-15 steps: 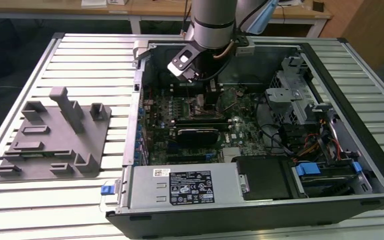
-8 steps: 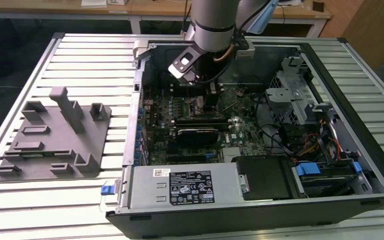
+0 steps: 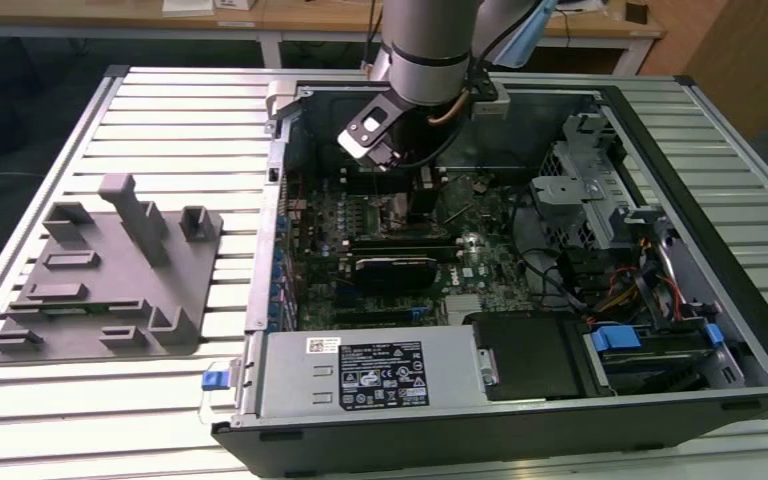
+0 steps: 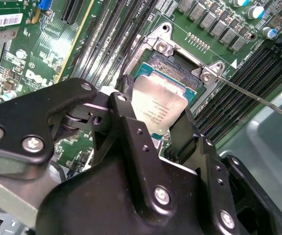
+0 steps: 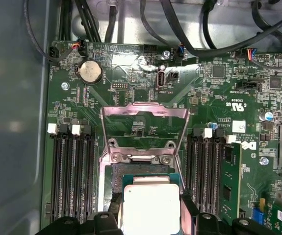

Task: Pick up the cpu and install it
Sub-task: 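Place the cpu into insertion slot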

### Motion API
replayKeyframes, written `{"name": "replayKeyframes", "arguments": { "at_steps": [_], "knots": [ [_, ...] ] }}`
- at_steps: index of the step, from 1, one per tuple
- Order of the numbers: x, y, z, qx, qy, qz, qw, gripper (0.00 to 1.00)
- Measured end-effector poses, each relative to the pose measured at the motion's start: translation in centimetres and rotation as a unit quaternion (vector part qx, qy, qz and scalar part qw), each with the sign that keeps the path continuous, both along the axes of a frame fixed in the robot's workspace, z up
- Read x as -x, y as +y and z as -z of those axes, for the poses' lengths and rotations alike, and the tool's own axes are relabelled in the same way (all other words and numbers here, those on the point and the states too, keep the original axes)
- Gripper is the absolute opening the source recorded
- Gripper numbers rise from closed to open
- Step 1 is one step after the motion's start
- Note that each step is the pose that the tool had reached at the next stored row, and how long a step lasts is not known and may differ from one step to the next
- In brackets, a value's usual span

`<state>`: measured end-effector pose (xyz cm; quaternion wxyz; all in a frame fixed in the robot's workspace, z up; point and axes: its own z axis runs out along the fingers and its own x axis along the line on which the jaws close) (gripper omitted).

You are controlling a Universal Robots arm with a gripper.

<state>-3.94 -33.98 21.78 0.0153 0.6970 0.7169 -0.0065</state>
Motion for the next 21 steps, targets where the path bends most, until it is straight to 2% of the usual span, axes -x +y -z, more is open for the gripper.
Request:
{"name": "replayKeyframes", "arguments": {
  "at_steps": [6,21],
  "knots": [
    [0.0,0.23,0.15,-0.0001,-0.0001,-0.004,1.0000,0.55],
    [0.0,0.27,1.31,0.0000,0.0006,-0.004,1.0000,0.55]
  ]
}}
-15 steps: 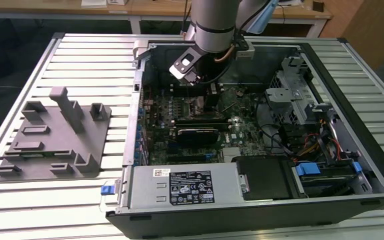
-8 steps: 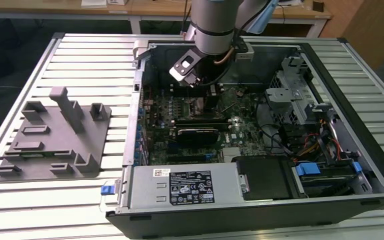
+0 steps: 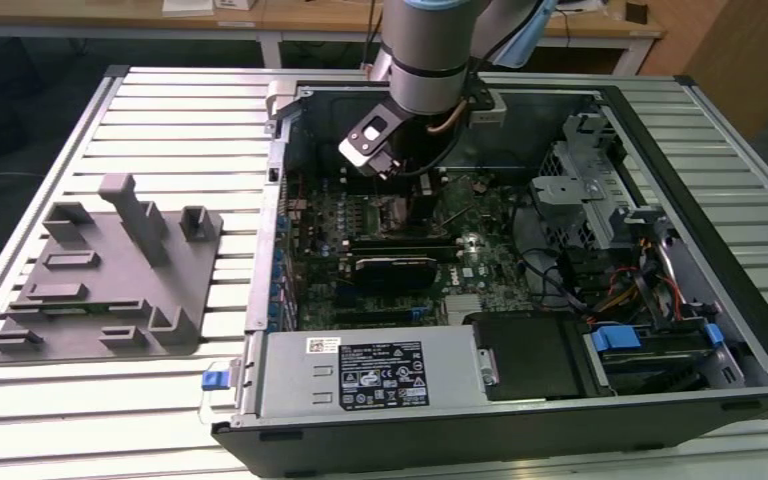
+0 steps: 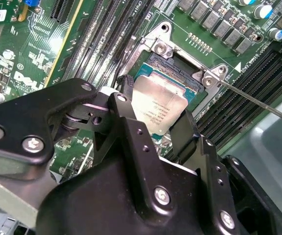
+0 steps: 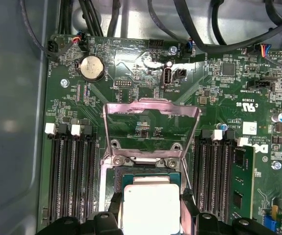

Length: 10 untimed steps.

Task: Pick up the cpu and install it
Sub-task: 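Place the cpu into insertion slot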

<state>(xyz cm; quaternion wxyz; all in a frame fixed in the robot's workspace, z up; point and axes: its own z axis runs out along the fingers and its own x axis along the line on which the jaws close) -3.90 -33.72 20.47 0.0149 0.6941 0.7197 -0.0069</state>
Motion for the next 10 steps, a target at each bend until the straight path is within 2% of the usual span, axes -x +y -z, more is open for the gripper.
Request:
{"name": "replayKeyframes", "arguments": {
  "at_steps": [10],
  "knots": [
    [0.22,0.14,0.45,0.0000,0.0000,0.000,1.0000,0.55]
  ]
}}
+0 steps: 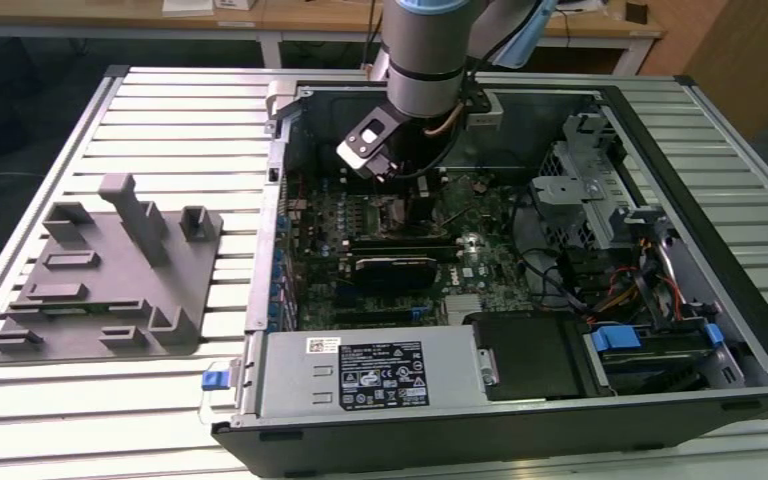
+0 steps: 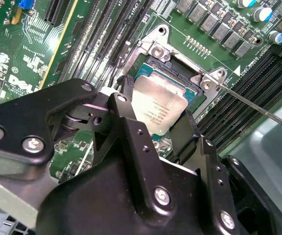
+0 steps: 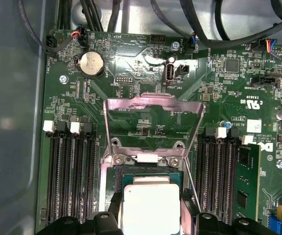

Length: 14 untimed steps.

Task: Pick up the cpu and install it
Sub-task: 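Place the cpu into insertion slot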

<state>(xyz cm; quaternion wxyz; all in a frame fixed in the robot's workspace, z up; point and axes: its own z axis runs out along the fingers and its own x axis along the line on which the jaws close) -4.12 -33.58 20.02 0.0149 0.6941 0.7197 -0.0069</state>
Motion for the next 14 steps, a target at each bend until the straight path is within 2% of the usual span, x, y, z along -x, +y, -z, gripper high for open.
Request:
{"name": "replayKeyframes", "arguments": {
  "at_steps": [14],
  "knots": [
    [0.00,0.28,0.66,-0.0015,0.0000,0.010,0.9999,0.55]
  ]
}}
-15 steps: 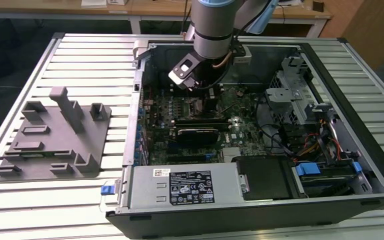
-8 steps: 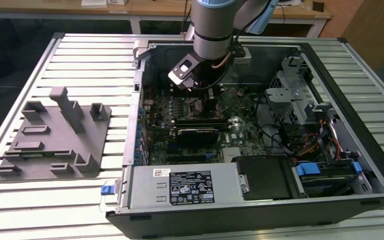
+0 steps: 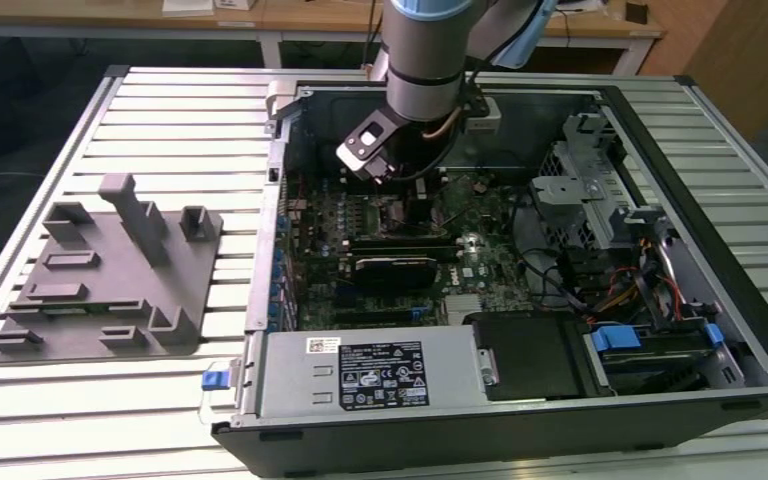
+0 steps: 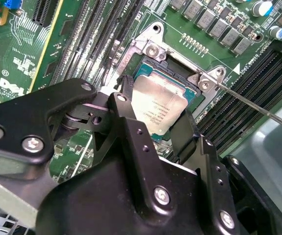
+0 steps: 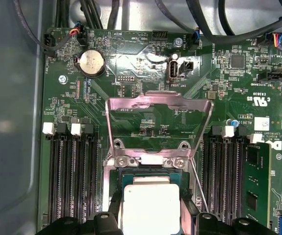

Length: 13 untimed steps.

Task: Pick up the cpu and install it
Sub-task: 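Place the cpu into insertion slot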

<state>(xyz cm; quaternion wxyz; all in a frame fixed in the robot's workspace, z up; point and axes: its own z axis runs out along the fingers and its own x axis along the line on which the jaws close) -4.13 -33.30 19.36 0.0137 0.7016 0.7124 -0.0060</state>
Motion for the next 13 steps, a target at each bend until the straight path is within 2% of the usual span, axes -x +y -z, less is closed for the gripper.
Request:
{"name": "replayKeyframes", "arguments": {
  "at_steps": [6,13],
  "knots": [
    [0.01,0.00,0.18,-0.0004,0.0001,0.003,1.0000,0.55],
    [0.00,0.01,0.25,-0.0031,0.0000,0.009,1.0000,0.55]
  ]
}}
